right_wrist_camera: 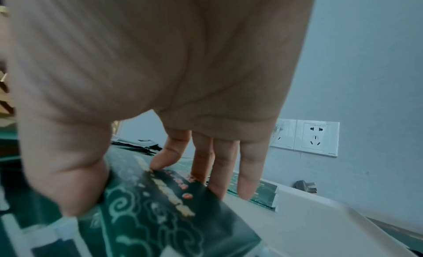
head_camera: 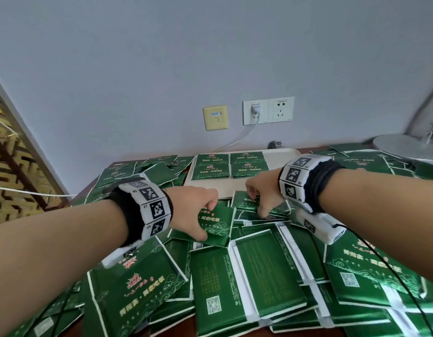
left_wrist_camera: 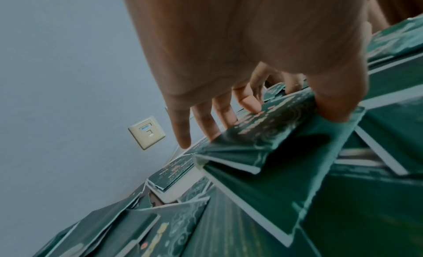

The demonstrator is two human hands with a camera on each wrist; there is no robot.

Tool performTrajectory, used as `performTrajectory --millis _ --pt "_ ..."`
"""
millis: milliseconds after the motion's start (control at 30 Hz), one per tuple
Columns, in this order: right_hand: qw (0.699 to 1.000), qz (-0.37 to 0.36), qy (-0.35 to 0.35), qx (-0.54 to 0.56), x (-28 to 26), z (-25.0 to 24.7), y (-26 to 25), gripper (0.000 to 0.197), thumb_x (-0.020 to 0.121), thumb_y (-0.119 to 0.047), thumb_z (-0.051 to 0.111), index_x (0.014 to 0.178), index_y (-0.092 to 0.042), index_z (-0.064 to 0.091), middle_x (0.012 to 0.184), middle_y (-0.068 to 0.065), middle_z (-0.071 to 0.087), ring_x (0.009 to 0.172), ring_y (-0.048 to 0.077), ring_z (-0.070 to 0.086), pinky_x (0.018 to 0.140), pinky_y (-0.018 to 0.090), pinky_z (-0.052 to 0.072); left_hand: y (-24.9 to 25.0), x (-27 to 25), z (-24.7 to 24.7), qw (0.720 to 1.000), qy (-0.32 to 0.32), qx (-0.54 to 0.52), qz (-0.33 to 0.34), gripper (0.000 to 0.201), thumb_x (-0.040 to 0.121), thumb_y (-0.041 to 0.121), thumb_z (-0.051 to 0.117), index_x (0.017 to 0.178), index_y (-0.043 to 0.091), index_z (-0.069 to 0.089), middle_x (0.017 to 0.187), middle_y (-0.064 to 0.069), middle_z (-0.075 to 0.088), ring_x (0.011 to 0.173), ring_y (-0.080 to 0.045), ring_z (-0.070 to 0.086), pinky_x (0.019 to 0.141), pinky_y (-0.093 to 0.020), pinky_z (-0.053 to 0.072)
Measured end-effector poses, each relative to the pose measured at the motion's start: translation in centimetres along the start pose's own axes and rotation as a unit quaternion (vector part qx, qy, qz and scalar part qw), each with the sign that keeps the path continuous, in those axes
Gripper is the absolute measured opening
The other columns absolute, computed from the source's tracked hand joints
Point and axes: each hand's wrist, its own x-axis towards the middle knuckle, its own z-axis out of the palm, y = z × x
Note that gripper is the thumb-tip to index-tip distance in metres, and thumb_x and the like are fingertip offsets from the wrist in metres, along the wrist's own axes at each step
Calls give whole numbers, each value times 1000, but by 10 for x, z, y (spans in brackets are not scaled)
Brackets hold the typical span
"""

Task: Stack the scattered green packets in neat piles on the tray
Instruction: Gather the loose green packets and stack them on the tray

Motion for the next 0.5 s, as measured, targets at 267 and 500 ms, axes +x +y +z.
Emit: performTrajectory --millis 267,500 --pt "999 23 23 18 8 -18 18 43 81 -26 71 117 -12 52 81 -2 51 55 8 42 46 21 34 -22 29 -21 998 36 -17 -49 52 71 43 77 101 23 41 82 0 55 61 -12 44 55 -27 36" --pt "999 42 15 -16 41 -22 35 51 79 -21 69 125 -5 56 74 -1 43 51 12 33 44 22 27 -42 84 -28 995 41 -6 -86 54 72 41 78 104 17 42 74 4 47 58 -10 41 49 -27 30"
